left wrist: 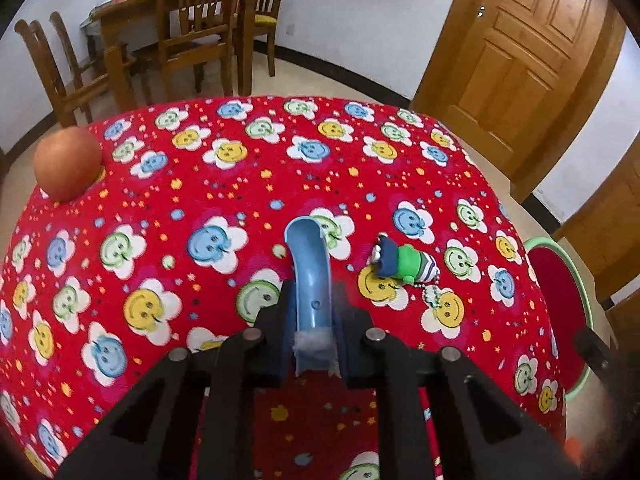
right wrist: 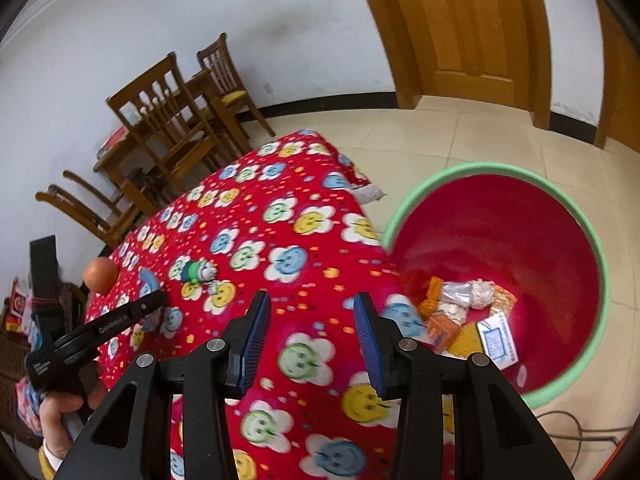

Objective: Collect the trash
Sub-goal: 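Grasp the green and blue toy figure with the right tool while the left tool holds the tube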

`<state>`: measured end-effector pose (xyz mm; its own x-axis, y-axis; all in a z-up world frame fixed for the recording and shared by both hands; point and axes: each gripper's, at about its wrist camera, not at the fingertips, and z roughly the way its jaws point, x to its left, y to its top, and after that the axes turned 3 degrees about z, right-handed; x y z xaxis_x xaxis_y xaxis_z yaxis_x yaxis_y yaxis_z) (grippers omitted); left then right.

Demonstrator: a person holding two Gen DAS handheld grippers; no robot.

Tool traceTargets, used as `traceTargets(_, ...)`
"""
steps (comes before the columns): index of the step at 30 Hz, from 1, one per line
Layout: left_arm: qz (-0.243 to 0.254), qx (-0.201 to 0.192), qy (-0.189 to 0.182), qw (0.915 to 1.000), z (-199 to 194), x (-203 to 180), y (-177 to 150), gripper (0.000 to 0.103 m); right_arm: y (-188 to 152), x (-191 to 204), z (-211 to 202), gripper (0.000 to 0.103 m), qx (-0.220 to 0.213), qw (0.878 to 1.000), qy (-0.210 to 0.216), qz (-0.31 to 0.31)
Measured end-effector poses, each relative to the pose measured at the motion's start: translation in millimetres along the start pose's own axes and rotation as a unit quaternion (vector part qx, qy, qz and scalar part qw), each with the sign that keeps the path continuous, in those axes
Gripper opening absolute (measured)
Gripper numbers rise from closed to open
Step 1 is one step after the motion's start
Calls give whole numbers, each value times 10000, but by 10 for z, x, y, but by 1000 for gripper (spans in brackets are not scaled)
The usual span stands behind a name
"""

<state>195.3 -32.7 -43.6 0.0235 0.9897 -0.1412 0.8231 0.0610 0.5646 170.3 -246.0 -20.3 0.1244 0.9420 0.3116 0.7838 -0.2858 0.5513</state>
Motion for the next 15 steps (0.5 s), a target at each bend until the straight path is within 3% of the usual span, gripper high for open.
traceTargets(9,168,-383,558,9976,-147,280,106,17,44,547,418,45,309,9981,250,-461)
traceTargets(12,68,-344,529,9980,-109,388,101,17,40,718,564,59,353,9976,262,-531)
traceTargets(15,-65,-265,506,9983,-72,495,81,17,42,855,695,59,419,9969,227,-632)
